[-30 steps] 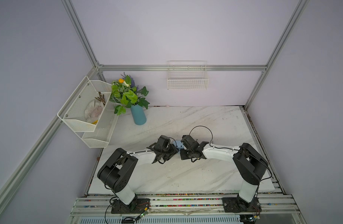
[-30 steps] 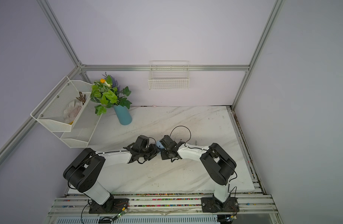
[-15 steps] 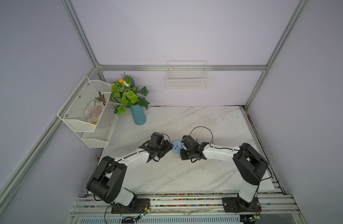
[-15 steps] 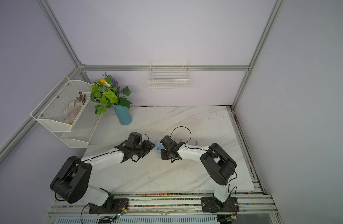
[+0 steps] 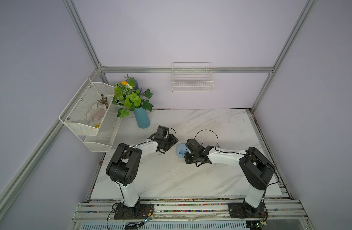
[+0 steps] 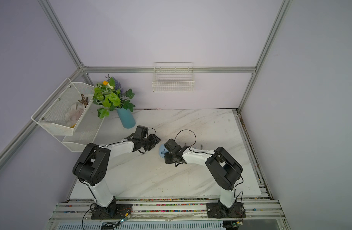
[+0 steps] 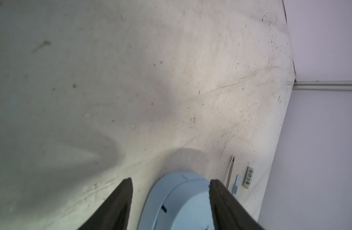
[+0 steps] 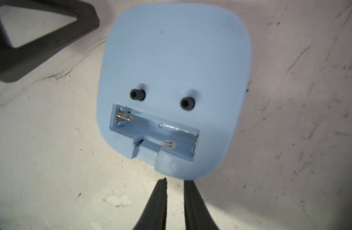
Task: Remove the battery from the alarm
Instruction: Adjust the alarm at the center of the board.
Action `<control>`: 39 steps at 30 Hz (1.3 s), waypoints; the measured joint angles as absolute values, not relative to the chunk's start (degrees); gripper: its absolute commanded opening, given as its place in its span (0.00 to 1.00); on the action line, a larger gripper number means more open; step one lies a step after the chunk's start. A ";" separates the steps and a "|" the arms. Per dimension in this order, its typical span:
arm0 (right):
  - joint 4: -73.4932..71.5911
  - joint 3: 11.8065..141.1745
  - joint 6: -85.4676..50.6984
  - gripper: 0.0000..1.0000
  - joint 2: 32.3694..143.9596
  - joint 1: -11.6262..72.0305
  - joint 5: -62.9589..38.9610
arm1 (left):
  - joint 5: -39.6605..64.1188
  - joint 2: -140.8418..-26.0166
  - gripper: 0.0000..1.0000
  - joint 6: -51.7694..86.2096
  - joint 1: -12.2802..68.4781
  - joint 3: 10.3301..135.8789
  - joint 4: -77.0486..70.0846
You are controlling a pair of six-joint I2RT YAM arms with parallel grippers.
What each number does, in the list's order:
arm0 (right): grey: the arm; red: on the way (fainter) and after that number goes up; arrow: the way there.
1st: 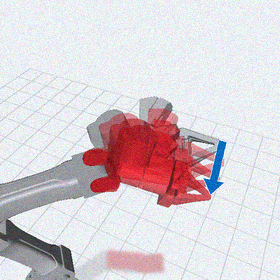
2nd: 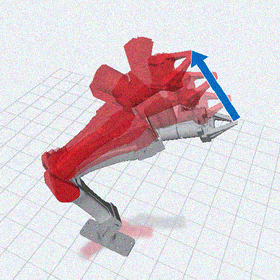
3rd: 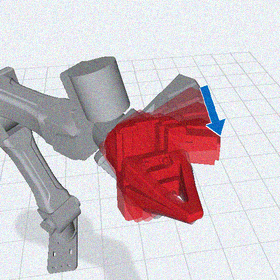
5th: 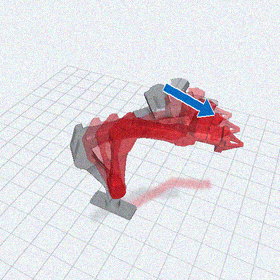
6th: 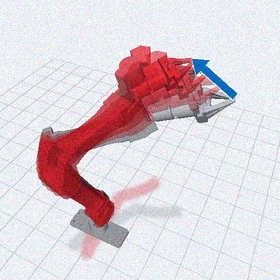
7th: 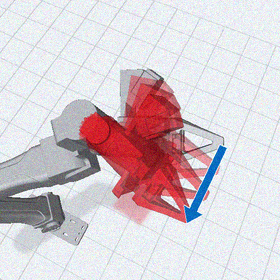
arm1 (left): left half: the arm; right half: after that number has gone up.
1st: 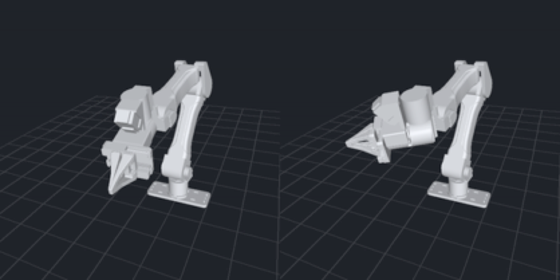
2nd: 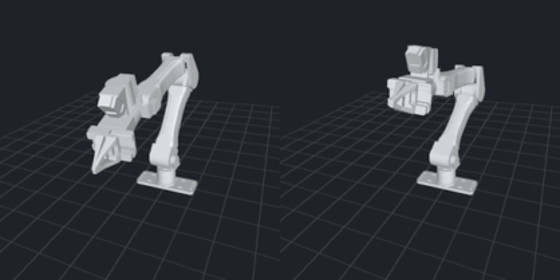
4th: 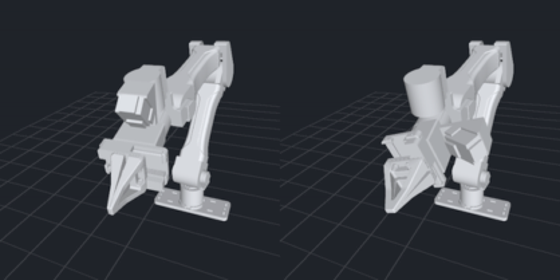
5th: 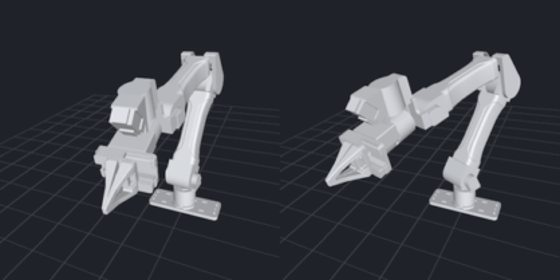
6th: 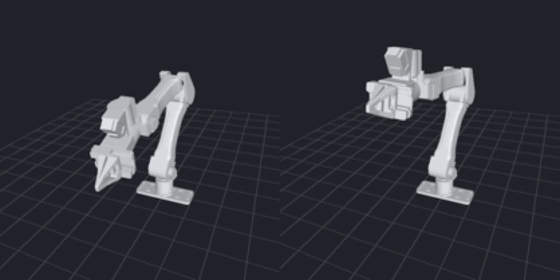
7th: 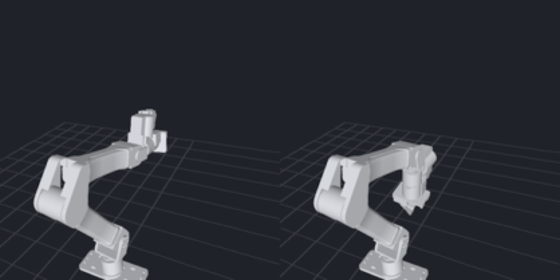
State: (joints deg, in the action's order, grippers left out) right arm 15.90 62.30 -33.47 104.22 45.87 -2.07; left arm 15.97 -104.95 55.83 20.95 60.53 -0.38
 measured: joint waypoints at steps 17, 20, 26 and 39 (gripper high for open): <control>17.12 65.49 -33.26 0.23 107.90 46.02 0.91 | 21.28 -114.21 0.58 54.76 20.80 68.14 -1.87; 18.04 66.30 -33.15 0.23 107.90 46.02 2.33 | 21.85 -114.06 0.58 54.76 21.28 66.92 -3.46; 19.81 67.77 -32.56 0.24 107.96 45.60 4.32 | 22.76 -110.24 0.57 54.78 22.41 59.46 -8.34; 24.01 70.43 -30.94 0.24 110.61 43.24 5.61 | 20.36 -102.59 0.56 56.40 23.62 46.74 -16.16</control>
